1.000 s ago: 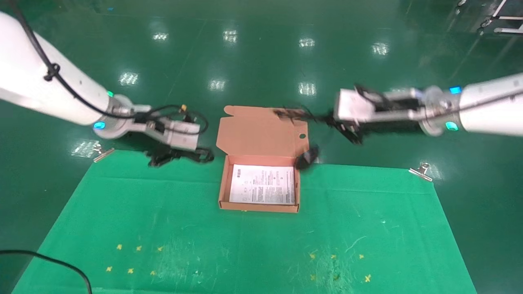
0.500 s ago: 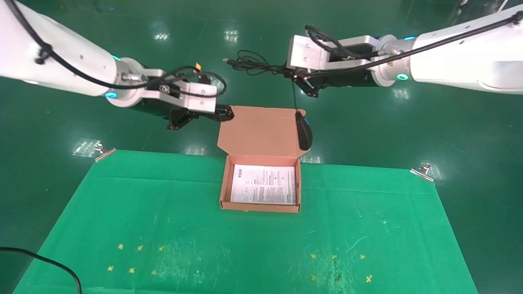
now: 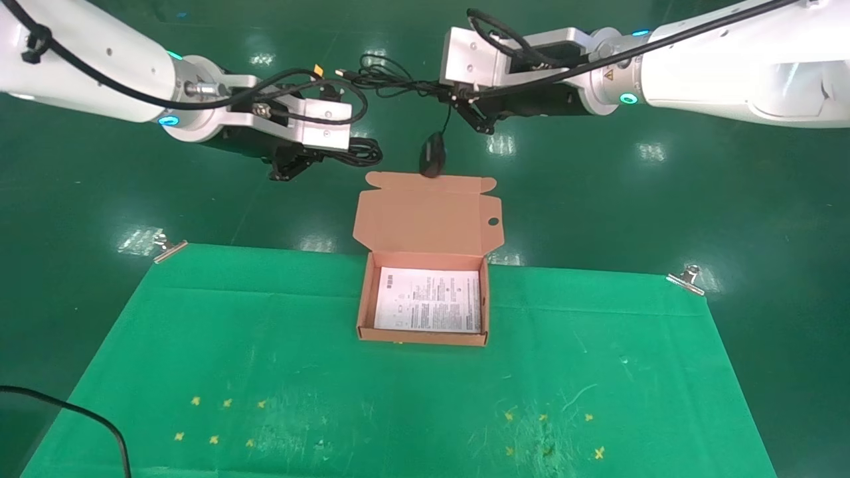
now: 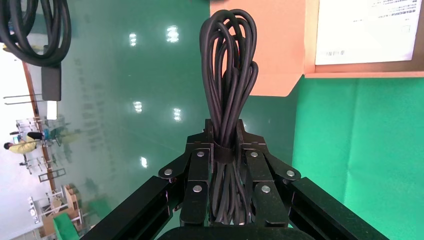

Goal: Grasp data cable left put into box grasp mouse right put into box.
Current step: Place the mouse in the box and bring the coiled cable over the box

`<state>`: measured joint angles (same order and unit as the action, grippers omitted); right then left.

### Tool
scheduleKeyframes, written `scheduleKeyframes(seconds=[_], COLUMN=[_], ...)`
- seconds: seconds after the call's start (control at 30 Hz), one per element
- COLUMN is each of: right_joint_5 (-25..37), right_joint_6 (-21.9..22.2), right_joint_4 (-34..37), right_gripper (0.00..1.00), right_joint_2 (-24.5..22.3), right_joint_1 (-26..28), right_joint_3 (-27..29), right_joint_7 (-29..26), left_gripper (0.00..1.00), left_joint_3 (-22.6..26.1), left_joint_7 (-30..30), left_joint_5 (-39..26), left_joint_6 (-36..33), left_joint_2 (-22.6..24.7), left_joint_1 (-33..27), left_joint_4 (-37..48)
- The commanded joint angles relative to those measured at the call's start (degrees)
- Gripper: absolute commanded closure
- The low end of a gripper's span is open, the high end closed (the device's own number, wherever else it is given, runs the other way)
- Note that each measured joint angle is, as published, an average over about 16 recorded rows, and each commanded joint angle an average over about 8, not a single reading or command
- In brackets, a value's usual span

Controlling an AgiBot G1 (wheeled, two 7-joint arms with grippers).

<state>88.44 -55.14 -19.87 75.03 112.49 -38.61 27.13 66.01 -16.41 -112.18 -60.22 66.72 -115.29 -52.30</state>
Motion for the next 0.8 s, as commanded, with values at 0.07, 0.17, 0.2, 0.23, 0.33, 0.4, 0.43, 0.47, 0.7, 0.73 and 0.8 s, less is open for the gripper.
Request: scheduleKeyframes(seconds=[0.07,0.17,0.2,0.23,0.33,0.4,0.43,0.47,0.7,0.73,0.8], right_joint_5=[-0.2,-0.3,-0.3,-0.3,-0.3,-0.3,-0.3,-0.3,0.1,0.1,0.0], right_joint_6=[0.1,0.0,0.0,0.0,0.0,-0.1,-0.1,-0.1,2.3,2.8,3.7], right_joint_4=[1.2,1.5,1.5,1.4,1.1,0.9,0.8,0.8,-1.0,-1.3,-1.8], right_gripper=[1.00,1.00,1.00,1.00,1.00,1.00,1.00,1.00,1.00,1.00,1.00], right_joint_2=[0.7,0.8,0.7,0.7,0.5,0.5,0.5,0.6,2.0,2.2,2.5], right_joint_1=[0.7,0.9,0.9,0.8,0.7,0.5,0.4,0.1,-2.7,-3.3,-4.4], right_joint_3=[0.2,0.2,0.2,0.2,0.2,0.1,0.0,0.0,-1.2,-1.6,-2.3], right_joint_7=[0.9,1.0,1.0,1.0,0.8,0.8,0.8,0.7,1.0,1.0,0.8], left_gripper=[1.00,1.00,1.00,1.00,1.00,1.00,1.00,1.00,1.00,1.00,1.00], left_joint_3=[0.0,0.0,0.0,0.0,0.0,0.1,0.1,0.3,1.9,2.2,2.7], left_joint_7=[-0.1,-0.1,-0.1,-0.1,0.0,-0.2,-0.4,-0.8,-5.2,-5.9,-7.2], left_joint_5=[-0.2,-0.3,-0.2,-0.2,-0.2,-0.1,-0.2,-0.3,-3.0,-3.6,-4.7], left_joint_6=[0.0,-0.1,-0.1,-0.1,-0.2,-0.3,-0.4,-0.6,-3.2,-3.8,-5.0], left_joint_2=[0.0,0.0,0.0,0.0,0.0,-0.1,-0.2,-0.4,-2.7,-3.1,-4.0], left_joint_1=[-0.4,-0.5,-0.5,-0.5,-0.4,-0.1,0.1,0.4,1.9,2.0,1.9], left_joint_4=[-0.2,-0.3,-0.3,-0.2,-0.1,0.1,0.2,0.2,-0.7,-1.1,-2.1])
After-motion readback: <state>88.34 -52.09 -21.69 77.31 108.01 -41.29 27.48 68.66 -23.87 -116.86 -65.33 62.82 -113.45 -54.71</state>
